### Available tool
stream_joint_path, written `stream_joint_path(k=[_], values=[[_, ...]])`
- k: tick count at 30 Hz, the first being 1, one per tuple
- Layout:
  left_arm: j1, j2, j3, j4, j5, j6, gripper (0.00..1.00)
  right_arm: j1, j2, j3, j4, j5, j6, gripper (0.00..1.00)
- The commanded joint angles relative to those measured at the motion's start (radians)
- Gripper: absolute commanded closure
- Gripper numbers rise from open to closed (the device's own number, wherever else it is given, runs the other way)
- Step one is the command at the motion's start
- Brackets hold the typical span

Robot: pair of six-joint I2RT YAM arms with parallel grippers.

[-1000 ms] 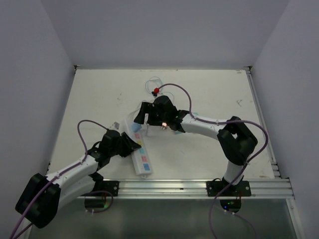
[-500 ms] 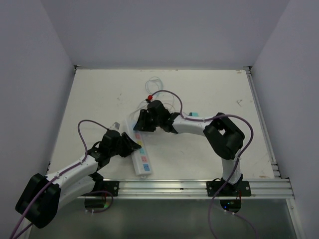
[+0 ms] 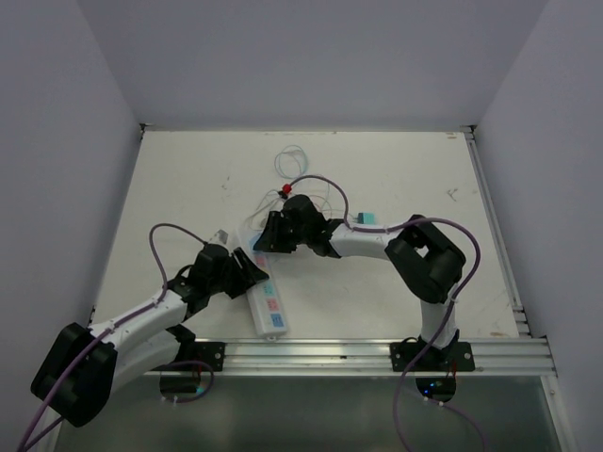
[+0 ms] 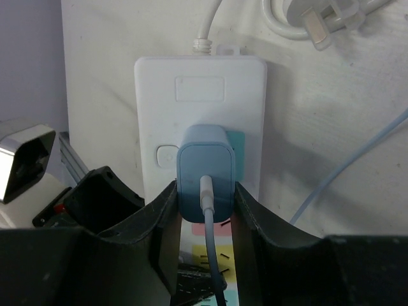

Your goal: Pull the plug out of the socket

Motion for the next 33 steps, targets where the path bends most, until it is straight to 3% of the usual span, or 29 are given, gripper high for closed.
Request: stream_joint_path(k=[1, 6, 9, 12, 13, 20, 26, 33], values=[[0.002, 0.027, 0.067, 0.022, -0.024, 0.03, 0.41, 0.023, -0.06, -0.028, 0.023, -0.025, 0.005, 1.0], [0.003, 0.085, 0.104, 0.024, -0.054, 0.031, 0.44, 0.038, -0.077, -0.042, 0.026, -0.02, 0.004, 1.0], [0.006, 0.107, 0.106, 0.024, -0.047, 0.028, 0.61, 0.041, -0.08, -0.05, 0.031, -0.02, 0.005, 1.0], [0.008, 0.108, 0.08, 0.024, -0.054, 0.011, 0.94, 0.041, -0.088, -0.057, 0.034, -0.017, 0.007, 1.0], [0.008, 0.099, 0.068, 0.024, -0.058, -0.007, 1.0, 0.041, -0.092, -0.06, 0.041, -0.017, 0.007, 1.0], [0.017, 0.01, -0.025, 0.042, -0.106, -0.117, 1.0, 0.041, -0.166, -0.122, 0.107, 0.012, 0.004, 1.0], [0.02, -0.034, -0.034, -0.097, -0.17, -0.163, 1.0, 0.037, -0.235, -0.177, 0.161, 0.066, -0.008, 1.0], [0.026, -0.033, -0.061, -0.102, -0.182, -0.205, 1.0, 0.03, -0.301, -0.24, 0.247, 0.087, -0.018, 1.0]])
